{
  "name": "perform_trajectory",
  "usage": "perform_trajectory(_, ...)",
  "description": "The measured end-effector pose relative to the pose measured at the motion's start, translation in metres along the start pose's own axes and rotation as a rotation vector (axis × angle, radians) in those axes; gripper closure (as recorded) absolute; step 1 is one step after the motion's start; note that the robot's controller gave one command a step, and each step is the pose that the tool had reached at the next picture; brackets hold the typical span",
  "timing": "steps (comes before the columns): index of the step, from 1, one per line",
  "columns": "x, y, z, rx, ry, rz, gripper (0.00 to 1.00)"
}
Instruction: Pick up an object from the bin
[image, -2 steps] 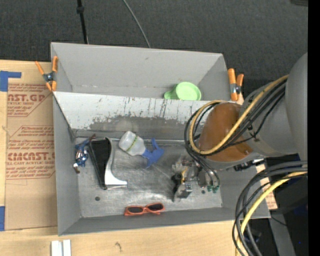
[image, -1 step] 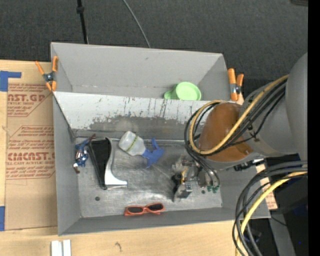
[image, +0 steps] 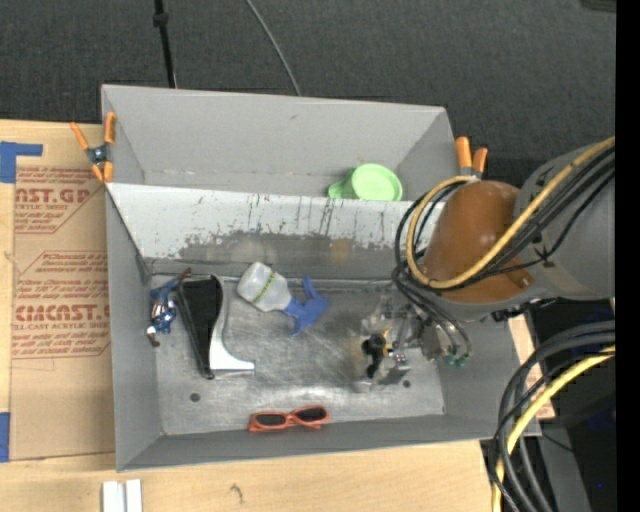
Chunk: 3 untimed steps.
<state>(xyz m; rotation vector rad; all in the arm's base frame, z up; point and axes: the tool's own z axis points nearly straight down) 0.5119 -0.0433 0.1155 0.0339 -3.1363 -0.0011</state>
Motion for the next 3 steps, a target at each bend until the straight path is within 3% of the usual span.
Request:
perform_trajectory(1,0.007,0.004,-0.011,0.003,-0.016,-0.100,1.00)
perform_trajectory(2,0.010,0.000,-0.035,-0.001,0.006,-0.157,1.00)
perform_trajectory(3,0.022,-0.022,-0.190,0.002,-0.008,-0.327,1.00)
